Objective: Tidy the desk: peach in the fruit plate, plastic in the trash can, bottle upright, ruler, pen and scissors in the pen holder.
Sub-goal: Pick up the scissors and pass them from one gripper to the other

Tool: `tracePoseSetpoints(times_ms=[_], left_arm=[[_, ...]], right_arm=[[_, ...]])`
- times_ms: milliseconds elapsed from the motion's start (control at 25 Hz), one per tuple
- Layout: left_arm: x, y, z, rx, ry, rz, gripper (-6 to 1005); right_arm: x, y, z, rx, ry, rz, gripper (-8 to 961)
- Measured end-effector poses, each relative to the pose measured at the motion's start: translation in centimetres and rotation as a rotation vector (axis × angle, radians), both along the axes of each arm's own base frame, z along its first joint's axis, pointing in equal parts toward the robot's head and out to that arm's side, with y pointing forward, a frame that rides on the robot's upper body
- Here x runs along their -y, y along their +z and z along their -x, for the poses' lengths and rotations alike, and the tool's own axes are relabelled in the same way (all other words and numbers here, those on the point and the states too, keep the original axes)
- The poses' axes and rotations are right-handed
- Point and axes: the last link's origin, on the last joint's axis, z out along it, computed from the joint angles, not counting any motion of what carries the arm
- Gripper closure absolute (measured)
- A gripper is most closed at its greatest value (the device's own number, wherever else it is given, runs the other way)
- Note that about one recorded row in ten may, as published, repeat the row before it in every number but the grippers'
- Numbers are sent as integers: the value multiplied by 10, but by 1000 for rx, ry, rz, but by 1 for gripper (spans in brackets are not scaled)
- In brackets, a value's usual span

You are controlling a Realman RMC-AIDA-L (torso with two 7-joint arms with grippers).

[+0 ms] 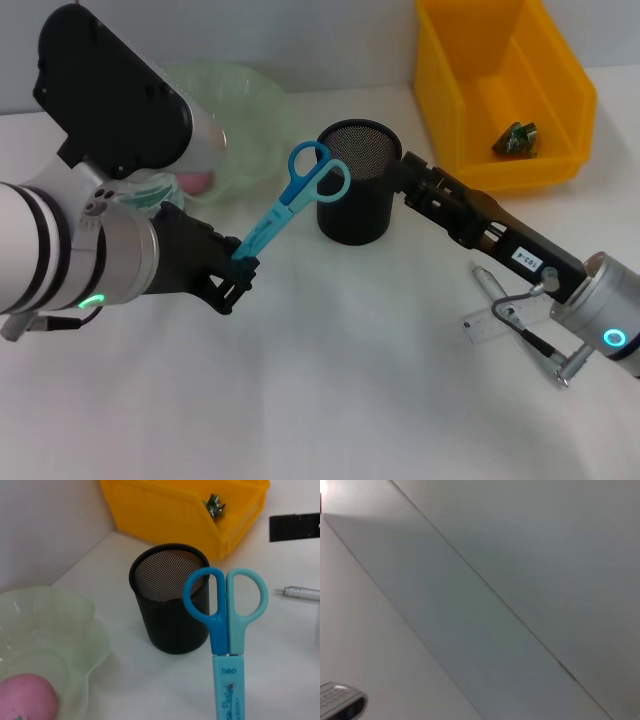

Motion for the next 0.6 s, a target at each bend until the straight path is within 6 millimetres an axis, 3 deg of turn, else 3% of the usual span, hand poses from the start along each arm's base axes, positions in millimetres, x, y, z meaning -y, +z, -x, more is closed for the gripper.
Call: tracePoseSetpoints(times_ms=[600], left_arm=[[7,-9,-12,32,-55,14,713]], right_arm=[[-6,-13,11,-5,-15,42,206]])
